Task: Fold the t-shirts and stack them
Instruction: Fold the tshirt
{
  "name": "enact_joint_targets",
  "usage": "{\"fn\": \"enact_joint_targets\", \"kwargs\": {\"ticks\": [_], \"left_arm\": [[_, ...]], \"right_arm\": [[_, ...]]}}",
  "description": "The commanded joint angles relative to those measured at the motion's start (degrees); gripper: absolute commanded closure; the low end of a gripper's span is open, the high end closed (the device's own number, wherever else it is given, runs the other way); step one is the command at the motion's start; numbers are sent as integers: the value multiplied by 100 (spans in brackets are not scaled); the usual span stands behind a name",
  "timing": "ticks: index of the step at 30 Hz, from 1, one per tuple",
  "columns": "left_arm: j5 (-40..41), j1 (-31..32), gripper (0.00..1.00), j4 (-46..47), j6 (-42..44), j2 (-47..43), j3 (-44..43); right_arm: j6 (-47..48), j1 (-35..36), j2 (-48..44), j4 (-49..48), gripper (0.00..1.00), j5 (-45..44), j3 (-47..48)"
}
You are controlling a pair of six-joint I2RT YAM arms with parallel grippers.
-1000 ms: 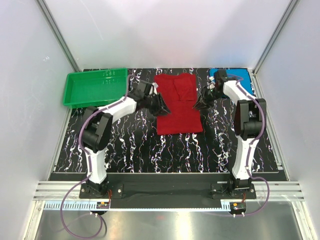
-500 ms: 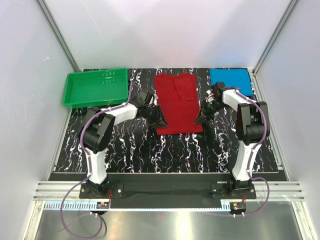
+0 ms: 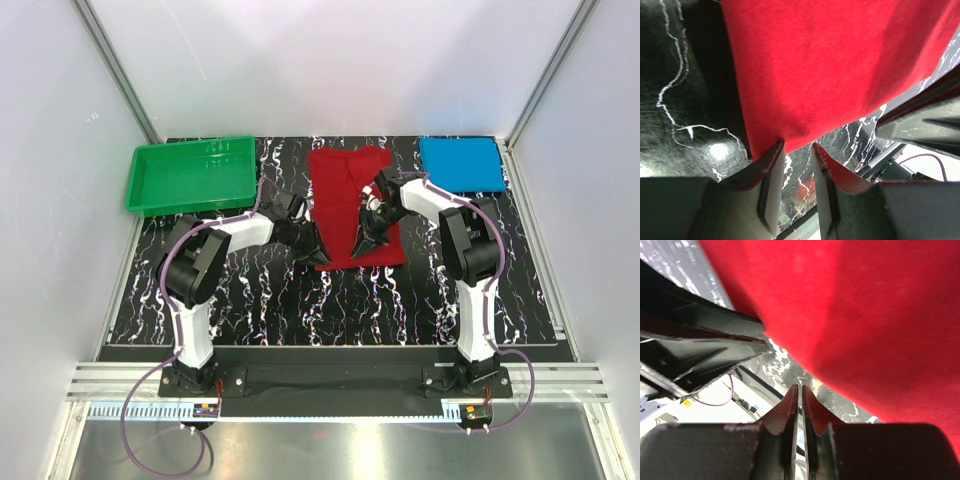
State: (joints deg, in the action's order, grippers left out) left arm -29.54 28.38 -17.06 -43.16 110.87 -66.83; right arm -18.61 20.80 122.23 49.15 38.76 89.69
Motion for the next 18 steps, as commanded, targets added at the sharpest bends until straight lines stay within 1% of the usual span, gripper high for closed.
{"fn": "enact_joint_targets", "kwargs": {"ticks": [1, 11, 18], "left_arm": [[89, -52, 67, 185, 18, 58, 126], [106, -166, 67, 212, 149, 75, 469], [89, -175, 67, 203, 211, 101, 504]], "right_arm": [[41, -76, -7, -19, 88, 62, -4], [147, -199, -138, -151, 89, -440, -549], [165, -673, -410, -239, 89, -475, -953]]}}
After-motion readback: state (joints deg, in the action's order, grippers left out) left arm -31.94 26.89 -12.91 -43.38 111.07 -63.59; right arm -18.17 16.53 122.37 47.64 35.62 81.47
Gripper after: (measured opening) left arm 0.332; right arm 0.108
